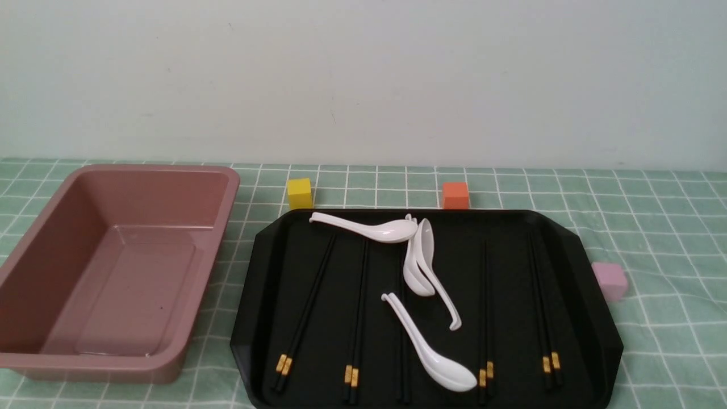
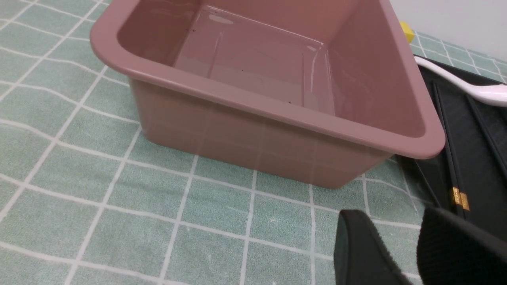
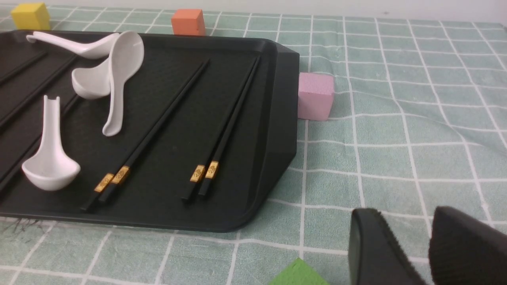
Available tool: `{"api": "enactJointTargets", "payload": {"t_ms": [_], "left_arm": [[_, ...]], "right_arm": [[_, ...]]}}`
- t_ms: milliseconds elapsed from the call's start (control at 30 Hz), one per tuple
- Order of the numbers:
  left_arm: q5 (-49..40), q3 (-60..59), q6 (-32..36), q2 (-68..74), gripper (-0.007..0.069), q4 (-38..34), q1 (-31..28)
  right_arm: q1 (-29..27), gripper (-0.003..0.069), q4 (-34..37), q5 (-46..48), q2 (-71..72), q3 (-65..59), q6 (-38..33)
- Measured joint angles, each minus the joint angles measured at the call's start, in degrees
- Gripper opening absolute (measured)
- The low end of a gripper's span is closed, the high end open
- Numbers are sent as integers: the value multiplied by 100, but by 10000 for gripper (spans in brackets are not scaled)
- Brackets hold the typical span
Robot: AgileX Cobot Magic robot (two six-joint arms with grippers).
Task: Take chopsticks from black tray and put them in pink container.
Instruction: 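Reach over to the black tray and grasp a pair of chopsticks with the left gripper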
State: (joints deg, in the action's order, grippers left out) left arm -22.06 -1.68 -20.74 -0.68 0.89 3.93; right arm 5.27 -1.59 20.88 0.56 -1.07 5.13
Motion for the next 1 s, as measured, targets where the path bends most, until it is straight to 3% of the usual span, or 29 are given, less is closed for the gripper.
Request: {"api": "enactJointTargets", "payload": {"t_ms": [400,600,1000], "left_arm": [[4,0,-155,0,239,-257,0],[12,0,-1577,0,239,-2548,0],[847,0,-2061,0,239,-4358,0]], "right_arm": [[0,239,0,0,0,0,0],[0,239,0,0,0,0,0],[0,239,0,0,0,0,0]]}}
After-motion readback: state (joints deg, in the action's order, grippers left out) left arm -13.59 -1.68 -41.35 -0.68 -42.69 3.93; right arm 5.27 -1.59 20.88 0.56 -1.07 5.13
